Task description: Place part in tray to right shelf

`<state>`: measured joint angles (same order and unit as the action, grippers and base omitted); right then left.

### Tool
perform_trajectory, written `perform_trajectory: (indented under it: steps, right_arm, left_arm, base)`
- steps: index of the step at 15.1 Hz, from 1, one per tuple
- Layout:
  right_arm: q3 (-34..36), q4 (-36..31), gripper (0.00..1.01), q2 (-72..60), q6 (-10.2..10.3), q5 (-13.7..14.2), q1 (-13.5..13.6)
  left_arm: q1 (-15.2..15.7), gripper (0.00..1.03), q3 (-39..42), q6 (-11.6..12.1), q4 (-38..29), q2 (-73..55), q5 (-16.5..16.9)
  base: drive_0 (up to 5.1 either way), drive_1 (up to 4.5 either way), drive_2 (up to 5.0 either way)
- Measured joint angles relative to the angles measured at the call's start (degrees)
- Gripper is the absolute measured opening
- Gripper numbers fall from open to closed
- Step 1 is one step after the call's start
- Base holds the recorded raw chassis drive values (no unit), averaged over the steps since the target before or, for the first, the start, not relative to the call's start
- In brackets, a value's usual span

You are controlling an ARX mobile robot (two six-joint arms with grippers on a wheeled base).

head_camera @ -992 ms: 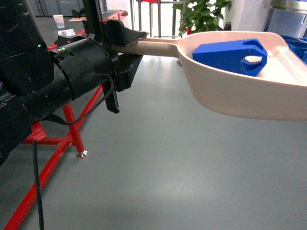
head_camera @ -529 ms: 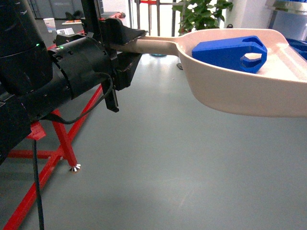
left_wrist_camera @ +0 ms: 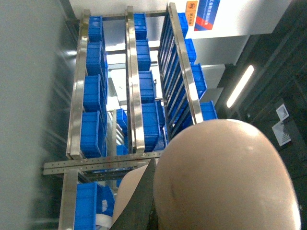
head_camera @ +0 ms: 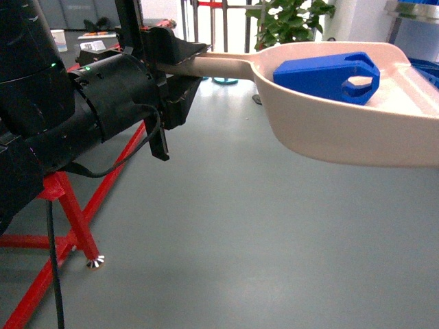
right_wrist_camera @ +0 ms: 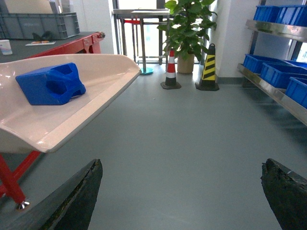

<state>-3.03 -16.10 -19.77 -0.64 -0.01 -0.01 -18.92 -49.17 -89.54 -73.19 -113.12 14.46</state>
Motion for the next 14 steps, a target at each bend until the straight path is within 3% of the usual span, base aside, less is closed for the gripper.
perform_trajectory:
  steps: [7, 14]
  right_arm:
    - [0.0, -0.1, 0.98, 0.0, 0.0, 0.0, 0.0]
    - [0.0, -0.2, 0.98, 0.0, 0.0, 0.0, 0.0]
  left_arm:
    - [0.0, 0.17, 0.0, 0.0, -0.1, 0.0, 0.0]
    - [-0.1, 0.17, 0.0, 0.0, -0.1, 0.0, 0.0]
  base:
    - [-0.1, 4.05, -4.2]
    - [-1.7, -1.73, -1.7]
